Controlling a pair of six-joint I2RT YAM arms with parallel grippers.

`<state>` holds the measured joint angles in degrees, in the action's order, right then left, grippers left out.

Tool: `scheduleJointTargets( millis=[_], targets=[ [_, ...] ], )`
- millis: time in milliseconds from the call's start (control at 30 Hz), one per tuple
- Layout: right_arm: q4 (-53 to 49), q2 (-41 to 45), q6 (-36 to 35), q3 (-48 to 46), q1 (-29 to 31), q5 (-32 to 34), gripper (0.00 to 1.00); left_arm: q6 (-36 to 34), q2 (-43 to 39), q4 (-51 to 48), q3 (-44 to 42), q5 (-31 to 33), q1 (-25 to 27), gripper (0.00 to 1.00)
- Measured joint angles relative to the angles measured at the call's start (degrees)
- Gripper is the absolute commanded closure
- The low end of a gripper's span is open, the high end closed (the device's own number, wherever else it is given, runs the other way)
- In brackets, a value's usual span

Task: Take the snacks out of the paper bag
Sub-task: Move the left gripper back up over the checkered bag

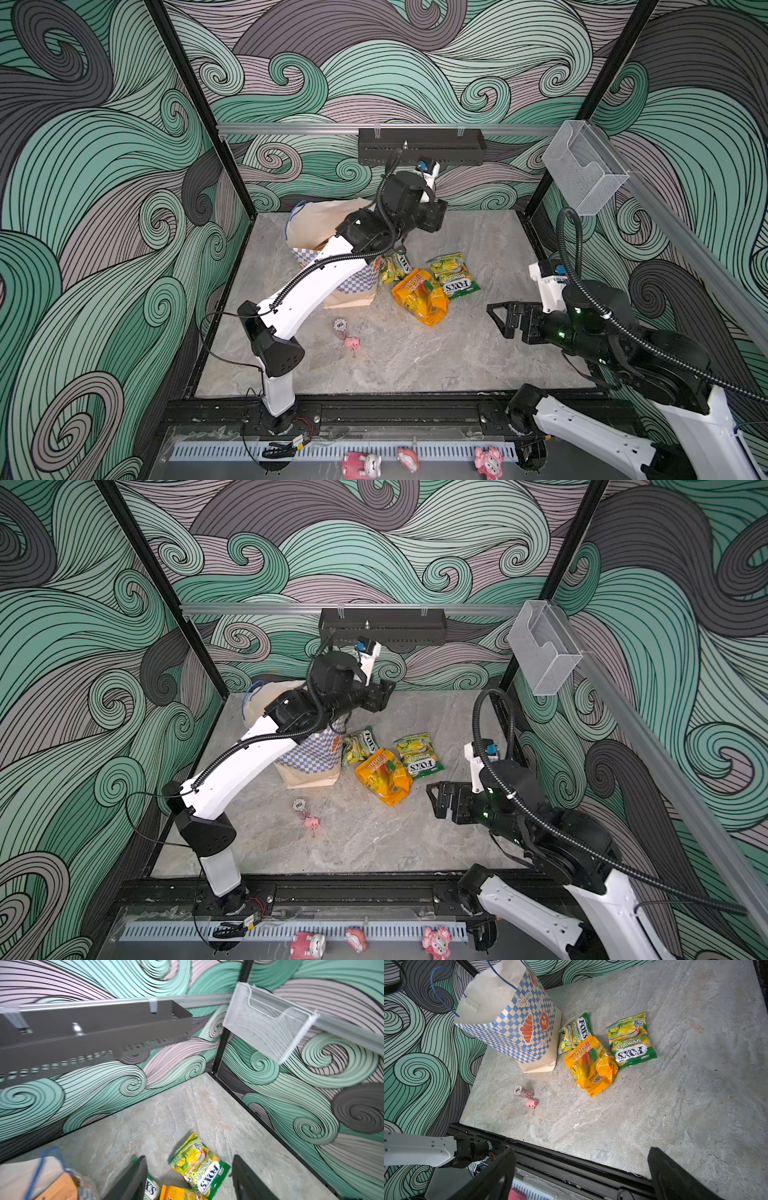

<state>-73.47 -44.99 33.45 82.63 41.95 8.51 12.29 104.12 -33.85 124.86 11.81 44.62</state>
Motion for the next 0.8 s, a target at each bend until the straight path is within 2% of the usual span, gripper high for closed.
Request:
scheduleJointTargets(
  millis=[233,433,600,800],
  targets=[
    [0.79,-1.07,0.0,0.55,0.0,-1.2,0.01,4.24,-1.79,-4.24,1.07,2.21,-10.49,0.35],
    [1.84,-1.95,0.0,0.61,0.0,-1.84,0.01,8.72,-1.84,-10.27,1.07,0.26,-16.98,0.35],
    [2.51,-2.89,0.0,0.96,0.0,-2.51,0.01,10.45,-0.61,-15.72,1.07,-1.81,-20.92,0.35],
    [2.89,-3.23,0.0,0.98,0.0,-2.58,0.01,11.08,2.29,-20.13,-1.46,-2.73,-22.86,0.38]
  ],
)
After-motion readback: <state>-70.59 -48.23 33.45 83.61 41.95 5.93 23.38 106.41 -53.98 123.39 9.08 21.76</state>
